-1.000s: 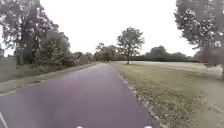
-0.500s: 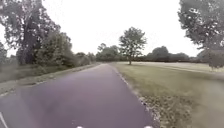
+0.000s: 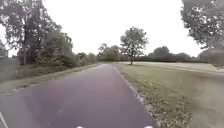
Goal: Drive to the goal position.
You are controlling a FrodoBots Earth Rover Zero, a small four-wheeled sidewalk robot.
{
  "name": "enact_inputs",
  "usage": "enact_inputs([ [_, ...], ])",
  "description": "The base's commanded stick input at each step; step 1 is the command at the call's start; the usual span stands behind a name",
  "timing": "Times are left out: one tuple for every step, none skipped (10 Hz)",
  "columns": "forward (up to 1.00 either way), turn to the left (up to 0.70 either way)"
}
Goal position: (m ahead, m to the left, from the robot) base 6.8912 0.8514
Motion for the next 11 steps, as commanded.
enact_inputs([
  [0.70, 0.01],
  [0.70, 0.01],
  [0.70, 0.01],
  [0.70, 0.01],
  [0.70, 0.01],
  [0.70, 0.01],
  [0.70, 0.01],
  [0.70, 0.01],
  [0.70, 0.01],
  [0.70, 0.01],
  [0.70, 0.01],
])
